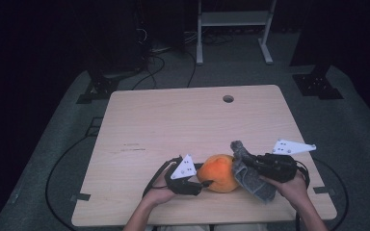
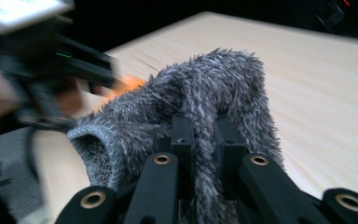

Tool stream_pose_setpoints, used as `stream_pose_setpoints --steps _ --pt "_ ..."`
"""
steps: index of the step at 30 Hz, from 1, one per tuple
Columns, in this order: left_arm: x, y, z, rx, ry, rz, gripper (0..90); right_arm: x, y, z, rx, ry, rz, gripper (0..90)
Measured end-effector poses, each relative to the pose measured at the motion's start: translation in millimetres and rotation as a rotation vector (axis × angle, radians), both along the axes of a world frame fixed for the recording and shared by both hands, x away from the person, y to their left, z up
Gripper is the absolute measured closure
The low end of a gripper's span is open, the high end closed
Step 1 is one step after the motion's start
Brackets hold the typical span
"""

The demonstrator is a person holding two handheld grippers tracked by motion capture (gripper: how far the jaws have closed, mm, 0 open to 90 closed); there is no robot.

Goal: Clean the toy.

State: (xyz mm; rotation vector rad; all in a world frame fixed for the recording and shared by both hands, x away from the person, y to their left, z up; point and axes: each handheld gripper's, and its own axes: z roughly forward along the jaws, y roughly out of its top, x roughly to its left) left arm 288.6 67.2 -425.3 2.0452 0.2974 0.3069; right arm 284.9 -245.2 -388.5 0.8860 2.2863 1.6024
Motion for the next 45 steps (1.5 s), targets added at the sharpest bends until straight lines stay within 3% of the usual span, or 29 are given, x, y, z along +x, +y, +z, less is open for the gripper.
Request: stream_pose_setpoints --steps 3,6,7,9,11,13,16,18,22,25,28,30,32,34,36,39,41,42,45 --pt "-2.8 1.1 7.6 -0.034 0.0 -0.001 43.4 -11.6 15.1 14.0 0.01 -0.041 0.066 80.6" --pt "-4.0 5.4 11.6 -0.061 0.01 -0.008 43.4 -16.5 27.4 20.6 -0.004 -0.074 0.08 80.6" --pt "-2.8 6.8 10.5 -0.047 0.01 -0.003 43.4 -15.0 27.8 18.9 -0.002 -0.075 0.07 80.6" --pt "-1.6 6.3 7.0 -0.027 0.019 0.004 43.4 -8.6 26.0 6.3 -0.013 -0.029 0.048 80.6" --pt "-0.6 6.1 4.3 -0.033 0.029 0.003 43.4 -3.7 24.1 -9.3 -0.02 -0.011 0.043 80.7" --pt "0.4 6.2 4.4 -0.045 0.033 0.008 43.3 2.0 17.2 -21.6 0.028 0.025 0.036 80.7" --pt "1.3 8.4 6.9 -0.066 0.041 0.01 43.4 8.8 4.3 -28.5 -0.032 0.067 -0.03 80.7" --pt "0.4 9.0 11.0 -0.082 0.035 0.017 43.3 8.1 -0.8 -27.4 -0.023 0.071 -0.041 80.7" --pt "-2.7 10.3 19.6 -0.08 0.017 0.005 43.4 -5.5 8.5 -0.4 0.049 -0.028 0.002 80.7" --pt "-5.1 10.3 22.0 -0.054 -0.001 -0.004 43.5 -14.7 25.0 13.6 0.041 -0.093 0.039 80.7" --pt "-3.8 9.1 17.0 -0.035 0.008 0.003 42.8 -12.9 34.3 7.4 -0.021 -0.099 0.038 80.6" --pt "-1.9 8.2 11.8 -0.054 0.014 0.005 36.1 -6.7 33.0 -7.1 -0.051 -0.042 0.034 80.7" --pt "2.6 8.5 8.9 -0.097 0.04 0.024 24.2 -3.9 27.3 -17.5 -0.021 -0.027 0.024 80.7" --pt "7.7 9.0 7.1 -0.094 0.081 0.059 11.9 -1.7 19.7 -18.3 -0.027 -0.015 0.001 80.7" --pt "11.8 8.8 0.1 -0.094 0.133 0.059 9.6 -0.3 13.4 -19.2 -0.019 -0.002 -0.005 80.7" --pt "13.4 2.3 -7.4 -0.11 0.166 0.031 11.2 1.8 10.4 -22.1 -0.002 0.007 -0.007 80.7" --pt "9.2 1.2 -5.3 -0.131 0.121 0.034 29.6 0.8 10.5 -20.1 -0.01 -0.002 -0.022 80.7" --pt "9.2 1.2 -5.3 -0.131 0.121 0.034 35.4 -0.5 10.2 -17.5 -0.01 -0.009 -0.024 80.7" --pt "2.7 5.7 10.4 -0.133 0.082 -0.001 40.0 -6.7 11.0 -3.6 0.003 -0.049 -0.001 80.7"
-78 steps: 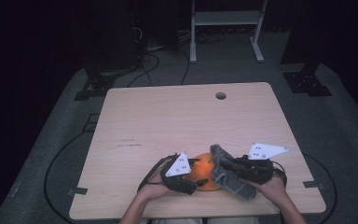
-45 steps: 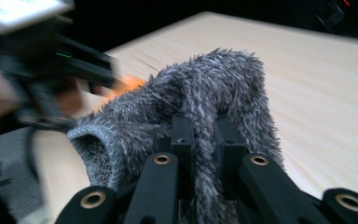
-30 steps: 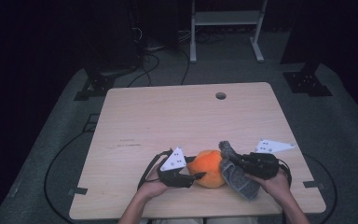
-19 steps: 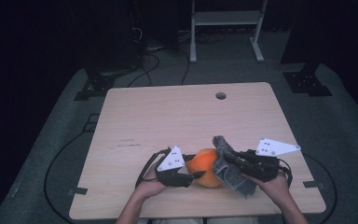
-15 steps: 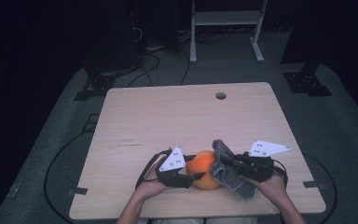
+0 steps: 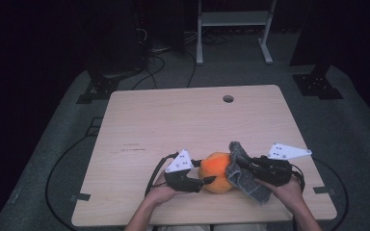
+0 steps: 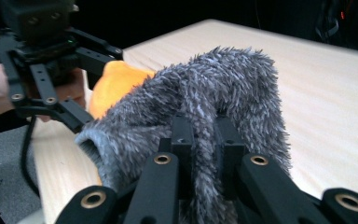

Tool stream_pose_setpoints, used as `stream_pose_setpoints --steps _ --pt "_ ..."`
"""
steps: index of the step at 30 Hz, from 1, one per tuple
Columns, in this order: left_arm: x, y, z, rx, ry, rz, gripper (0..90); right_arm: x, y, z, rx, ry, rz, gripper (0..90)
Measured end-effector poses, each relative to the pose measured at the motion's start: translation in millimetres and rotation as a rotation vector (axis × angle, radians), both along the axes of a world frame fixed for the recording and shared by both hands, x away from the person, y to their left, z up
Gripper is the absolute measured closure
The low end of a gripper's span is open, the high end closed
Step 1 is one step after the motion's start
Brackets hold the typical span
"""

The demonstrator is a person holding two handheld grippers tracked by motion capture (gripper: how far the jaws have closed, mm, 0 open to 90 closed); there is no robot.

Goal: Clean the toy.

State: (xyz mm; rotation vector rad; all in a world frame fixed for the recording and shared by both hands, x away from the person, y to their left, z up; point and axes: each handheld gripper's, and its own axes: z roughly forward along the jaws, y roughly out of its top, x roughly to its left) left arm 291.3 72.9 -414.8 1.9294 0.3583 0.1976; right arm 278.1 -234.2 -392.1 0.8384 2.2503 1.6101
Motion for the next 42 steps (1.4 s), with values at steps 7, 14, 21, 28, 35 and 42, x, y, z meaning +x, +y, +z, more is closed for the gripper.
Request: stream_pose_setpoints --steps 7,14,21,28,35,42 --pt "0.6 0.7 -3.3 0.05 -0.012 0.015 41.3 -0.7 20.5 -12.2 -0.086 -0.016 0.0 80.9" --pt "-12.2 -18.8 -5.1 0.123 -0.083 -0.004 42.6 -15.8 39.6 6.9 -0.128 -0.102 0.085 81.1" --pt "-14.4 -20.4 -7.7 0.131 -0.095 -0.043 43.9 4.2 11.5 -7.3 -0.094 -0.036 -0.02 81.2" --pt "-7.0 -12.7 -7.8 0.092 -0.068 0.026 39.1 8.2 -5.9 -20.6 -0.07 0.046 -0.022 81.2" --pt "-8.4 -16.4 -9.6 0.086 -0.07 0.046 39.0 -9.9 22.7 -1.1 -0.1 -0.022 0.088 81.4" --pt "-9.3 -16.0 -10.6 0.087 -0.071 0.016 38.9 -1.9 15.2 -4.4 -0.092 -0.029 0.047 81.4"
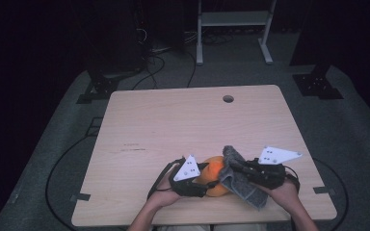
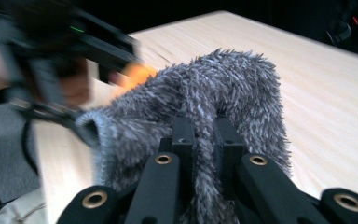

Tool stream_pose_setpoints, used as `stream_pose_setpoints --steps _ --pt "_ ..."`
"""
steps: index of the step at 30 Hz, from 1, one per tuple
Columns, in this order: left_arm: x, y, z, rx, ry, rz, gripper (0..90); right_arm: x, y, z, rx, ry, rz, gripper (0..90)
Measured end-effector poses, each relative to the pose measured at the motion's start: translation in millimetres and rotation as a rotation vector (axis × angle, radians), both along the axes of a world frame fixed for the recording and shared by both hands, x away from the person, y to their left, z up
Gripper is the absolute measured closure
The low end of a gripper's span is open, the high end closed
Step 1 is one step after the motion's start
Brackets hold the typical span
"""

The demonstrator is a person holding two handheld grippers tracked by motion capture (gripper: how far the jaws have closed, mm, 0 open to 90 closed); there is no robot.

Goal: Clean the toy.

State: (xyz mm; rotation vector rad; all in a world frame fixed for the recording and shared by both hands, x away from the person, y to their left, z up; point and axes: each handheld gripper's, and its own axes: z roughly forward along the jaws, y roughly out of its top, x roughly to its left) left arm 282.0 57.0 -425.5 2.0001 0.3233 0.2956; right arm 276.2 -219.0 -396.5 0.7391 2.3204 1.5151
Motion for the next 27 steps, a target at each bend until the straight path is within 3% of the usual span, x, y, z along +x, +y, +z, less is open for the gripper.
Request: stream_pose_setpoints --steps 1,4,10,12,18,21,23,25,27 --pt "0.3 -0.2 0.0 -0.001 0.001 0.002 38.8 3.7 -7.1 -6.2 -0.005 0.02 -0.03 81.3" --pt "0.4 -3.0 0.1 -0.005 -0.004 0.009 38.6 5.9 -17.1 -12.0 -0.007 0.047 -0.048 81.4" --pt "1.5 -0.5 -2.1 -0.018 -0.009 0.044 39.1 0.7 -5.5 -6.8 -0.014 0.02 -0.001 81.4" --pt "3.3 2.6 -2.0 -0.032 0.001 0.053 39.0 0.3 -4.6 -6.8 0.007 0.014 0.022 81.3" --pt "11.0 9.0 -4.3 -0.088 0.048 0.111 38.4 8.8 -15.0 -17.3 -0.012 0.053 -0.046 81.3" --pt "11.6 7.1 -4.7 -0.097 0.056 0.133 38.5 2.4 -6.5 -12.6 -0.025 0.028 -0.025 81.4" --pt "11.3 6.1 -5.0 -0.097 0.054 0.139 38.6 -2.5 4.4 -6.9 -0.013 0.003 0.019 81.3" --pt "10.3 5.9 -5.4 -0.093 0.05 0.131 38.3 -7.6 14.5 -1.2 0.001 -0.023 0.069 81.3" --pt "10.1 7.3 -5.2 -0.092 0.05 0.111 36.7 -9.6 20.2 0.8 -0.029 -0.047 0.071 81.3"
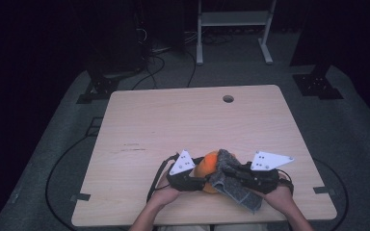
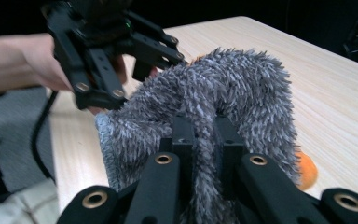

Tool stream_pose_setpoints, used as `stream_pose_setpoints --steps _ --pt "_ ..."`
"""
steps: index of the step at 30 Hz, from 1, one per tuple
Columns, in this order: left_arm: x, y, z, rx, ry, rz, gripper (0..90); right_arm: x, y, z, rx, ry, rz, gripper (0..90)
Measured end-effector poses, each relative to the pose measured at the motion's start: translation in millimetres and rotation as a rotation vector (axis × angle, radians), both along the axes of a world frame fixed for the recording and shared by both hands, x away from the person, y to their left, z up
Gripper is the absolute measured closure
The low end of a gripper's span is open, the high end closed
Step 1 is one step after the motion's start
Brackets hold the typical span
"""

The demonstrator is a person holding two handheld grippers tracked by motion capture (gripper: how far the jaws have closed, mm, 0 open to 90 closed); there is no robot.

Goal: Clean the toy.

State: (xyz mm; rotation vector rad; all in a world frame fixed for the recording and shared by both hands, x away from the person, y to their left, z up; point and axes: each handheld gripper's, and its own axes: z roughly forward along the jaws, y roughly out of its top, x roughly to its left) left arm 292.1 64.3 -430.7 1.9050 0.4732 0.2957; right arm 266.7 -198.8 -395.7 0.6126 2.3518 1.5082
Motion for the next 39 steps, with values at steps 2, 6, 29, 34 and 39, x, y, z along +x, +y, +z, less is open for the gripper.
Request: stream_pose_setpoints --steps 2,6,29,34,39 --pt "0.0 1.5 -0.4 -0.003 0.006 -0.008 36.6 3.2 -5.2 -2.8 0.007 0.008 -0.012 81.3" --pt "-4.4 -3.5 -0.8 0.02 -0.026 -0.039 37.9 16.6 -28.9 -11.8 0.027 0.073 -0.11 81.3" --pt "-26.7 -29.5 -6.9 0.177 -0.192 -0.206 38.3 1.4 -6.9 19.7 -0.001 0.082 0.08 81.4" --pt "-32.5 -30.9 -6.1 0.22 -0.242 -0.222 39.3 4.4 0.9 21.5 -0.035 0.082 0.089 81.4" --pt "-29.1 -28.2 -6.7 0.203 -0.23 -0.228 39.2 19.3 -24.5 3.9 0.025 0.145 0.015 81.4"
